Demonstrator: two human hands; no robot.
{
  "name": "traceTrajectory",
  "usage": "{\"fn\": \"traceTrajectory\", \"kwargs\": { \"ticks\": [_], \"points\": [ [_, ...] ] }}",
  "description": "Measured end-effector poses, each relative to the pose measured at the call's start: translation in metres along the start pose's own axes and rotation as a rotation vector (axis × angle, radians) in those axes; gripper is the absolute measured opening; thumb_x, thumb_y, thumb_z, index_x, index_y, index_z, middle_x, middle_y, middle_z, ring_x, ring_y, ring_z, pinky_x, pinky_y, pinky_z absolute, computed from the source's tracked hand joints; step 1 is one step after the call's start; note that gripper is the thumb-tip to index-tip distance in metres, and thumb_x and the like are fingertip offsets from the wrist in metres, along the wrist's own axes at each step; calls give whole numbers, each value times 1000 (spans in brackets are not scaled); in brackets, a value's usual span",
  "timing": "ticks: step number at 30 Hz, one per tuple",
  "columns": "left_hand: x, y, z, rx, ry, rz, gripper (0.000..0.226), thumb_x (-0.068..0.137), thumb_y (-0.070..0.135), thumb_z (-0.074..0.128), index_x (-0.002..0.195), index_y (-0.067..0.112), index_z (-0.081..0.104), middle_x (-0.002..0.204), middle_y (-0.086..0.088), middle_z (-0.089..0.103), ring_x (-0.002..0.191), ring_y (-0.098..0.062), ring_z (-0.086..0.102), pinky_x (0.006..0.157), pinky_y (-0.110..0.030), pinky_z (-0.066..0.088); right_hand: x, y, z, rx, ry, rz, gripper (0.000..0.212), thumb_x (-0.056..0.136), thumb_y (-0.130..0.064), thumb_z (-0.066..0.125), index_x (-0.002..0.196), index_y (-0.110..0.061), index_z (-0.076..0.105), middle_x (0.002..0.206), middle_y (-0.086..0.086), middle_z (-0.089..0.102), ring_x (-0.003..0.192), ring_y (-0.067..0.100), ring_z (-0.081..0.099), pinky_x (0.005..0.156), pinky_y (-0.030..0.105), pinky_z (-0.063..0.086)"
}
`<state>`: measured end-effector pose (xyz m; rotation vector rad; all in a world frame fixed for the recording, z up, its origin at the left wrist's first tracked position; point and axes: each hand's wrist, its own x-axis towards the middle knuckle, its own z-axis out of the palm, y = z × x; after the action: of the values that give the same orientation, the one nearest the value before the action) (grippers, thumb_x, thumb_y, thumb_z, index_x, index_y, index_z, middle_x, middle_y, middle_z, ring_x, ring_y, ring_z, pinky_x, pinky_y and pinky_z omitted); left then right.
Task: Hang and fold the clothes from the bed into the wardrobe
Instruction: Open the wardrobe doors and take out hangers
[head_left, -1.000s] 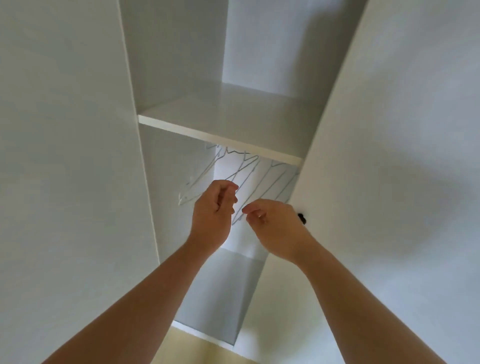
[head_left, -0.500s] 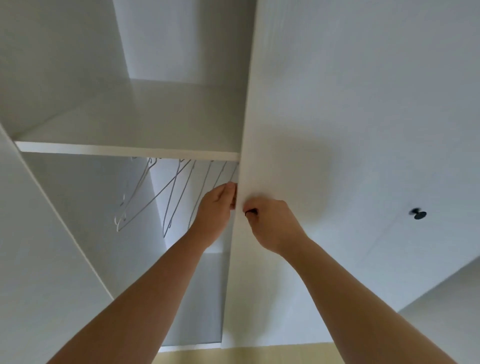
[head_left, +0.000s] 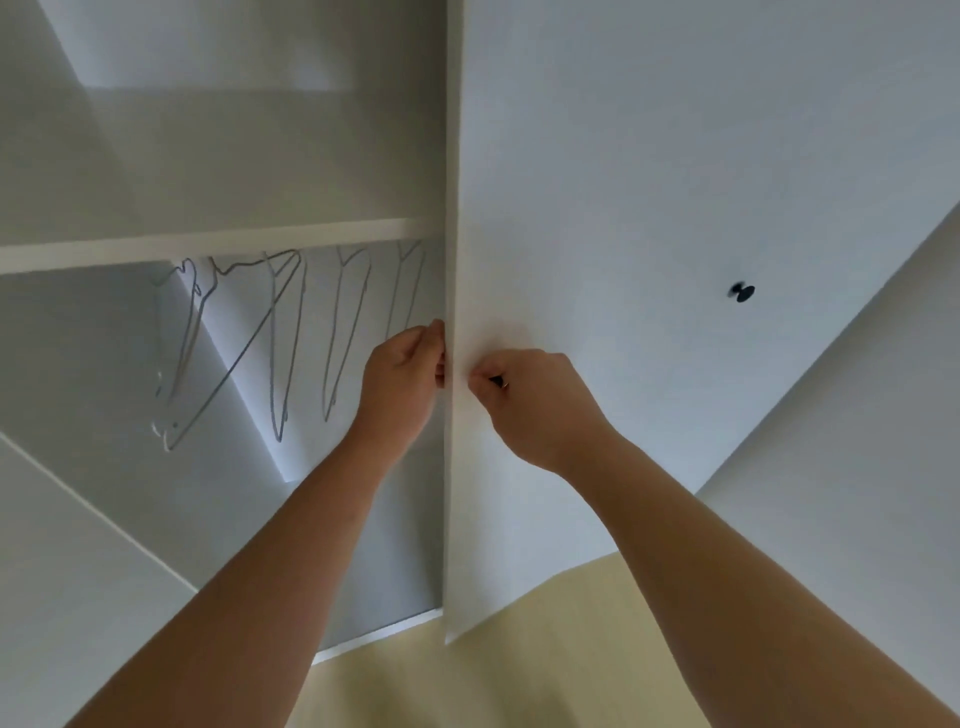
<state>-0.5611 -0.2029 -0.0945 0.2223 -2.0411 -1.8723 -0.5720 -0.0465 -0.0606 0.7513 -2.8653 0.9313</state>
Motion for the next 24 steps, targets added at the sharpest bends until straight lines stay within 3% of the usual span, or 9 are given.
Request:
{"fn": "traceTrajectory", "kwargs": {
  "ticks": [4, 11, 16, 21, 24],
  "points": [
    [-23, 7, 7, 17, -49, 6, 42, 98, 38, 50, 89, 2, 70, 85, -16, 73, 84, -38, 71, 83, -59, 57, -29, 0, -9, 9, 18, 36, 21, 100, -25, 55, 93, -20, 74, 85, -9, 71, 75, 10, 63, 71, 24, 54],
    [-87, 23, 37, 28, -129, 67, 31, 102, 29, 52, 80, 23, 72, 82, -2, 77, 79, -21, 75, 73, -41, 63, -91, 12, -41, -9, 20, 120, 25, 97, -26, 54, 90, -12, 73, 82, 0, 72, 70, 19, 66, 71, 38, 59],
    [-138, 38, 76, 64, -202, 70, 29, 103, 23, 55, 80, 14, 71, 81, -2, 77, 78, -20, 76, 72, -38, 64, -145, 35, -71, -89, 2, 143, 25, 100, -26, 51, 97, -18, 74, 91, -4, 73, 74, 13, 65, 71, 27, 58],
    [-170, 54, 114, 69, -294, 64, 26, 102, 18, 55, 87, 6, 73, 84, -3, 78, 80, -19, 76, 71, -37, 64, -184, 60, -109, -233, -78, 153, 26, 99, -20, 49, 103, -11, 73, 99, 6, 73, 87, 23, 67, 83, 40, 59],
    [-183, 61, 134, 84, -356, 70, 27, 103, 20, 55, 90, 7, 74, 87, -3, 78, 84, -18, 76, 71, -38, 64, -205, 70, -125, -320, -188, 150, 28, 98, -21, 49, 99, -9, 75, 100, 7, 71, 92, 24, 66, 86, 40, 57]
  ]
}}
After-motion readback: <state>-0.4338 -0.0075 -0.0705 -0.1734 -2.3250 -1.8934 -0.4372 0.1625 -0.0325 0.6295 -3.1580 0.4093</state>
